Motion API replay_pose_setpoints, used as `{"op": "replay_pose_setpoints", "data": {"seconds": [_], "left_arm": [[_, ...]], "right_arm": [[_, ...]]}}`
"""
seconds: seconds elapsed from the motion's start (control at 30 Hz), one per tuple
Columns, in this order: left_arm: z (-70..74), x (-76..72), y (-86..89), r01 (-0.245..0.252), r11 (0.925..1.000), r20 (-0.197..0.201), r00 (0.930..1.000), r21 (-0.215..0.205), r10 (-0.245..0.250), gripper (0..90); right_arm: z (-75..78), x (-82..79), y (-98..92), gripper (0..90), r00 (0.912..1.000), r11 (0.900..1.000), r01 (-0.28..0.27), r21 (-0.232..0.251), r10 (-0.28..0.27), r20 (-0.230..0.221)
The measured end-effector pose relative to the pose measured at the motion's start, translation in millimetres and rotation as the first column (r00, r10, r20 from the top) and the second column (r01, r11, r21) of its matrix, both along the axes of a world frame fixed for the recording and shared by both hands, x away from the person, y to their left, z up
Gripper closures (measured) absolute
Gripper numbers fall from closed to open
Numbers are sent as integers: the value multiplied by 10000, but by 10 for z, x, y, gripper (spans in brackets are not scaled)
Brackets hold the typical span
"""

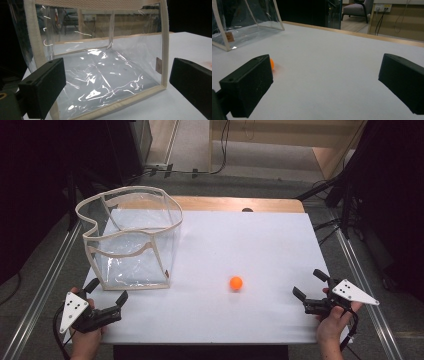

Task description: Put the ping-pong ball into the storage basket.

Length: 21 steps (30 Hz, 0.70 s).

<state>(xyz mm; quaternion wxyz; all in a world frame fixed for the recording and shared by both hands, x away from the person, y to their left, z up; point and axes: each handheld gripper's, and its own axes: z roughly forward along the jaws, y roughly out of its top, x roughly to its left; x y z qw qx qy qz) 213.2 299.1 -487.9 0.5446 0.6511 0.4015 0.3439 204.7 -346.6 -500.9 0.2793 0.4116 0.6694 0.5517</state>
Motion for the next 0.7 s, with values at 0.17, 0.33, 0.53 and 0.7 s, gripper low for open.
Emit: {"op": "replay_pose_setpoints", "data": {"seconds": [0.17,0.33,0.53,0.7], "left_arm": [[-8,-6,-8,31,10000,10,10000,-32,-31,11],[-17,-6,-20,7,10000,28,10000,58,-7,12],[-21,-7,-22,-35,10000,47,10000,29,35,12],[-30,-5,-32,-67,9999,49,10000,117,66,12]], "right_arm": [[20,2,16,0,10000,9999,-68,93,69,-53],[82,-5,74,0,9993,9991,-356,-251,353,-110],[176,11,153,0,9979,9958,-629,-667,617,-206],[234,79,218,0,9959,9930,-780,-890,735,-532]]}}
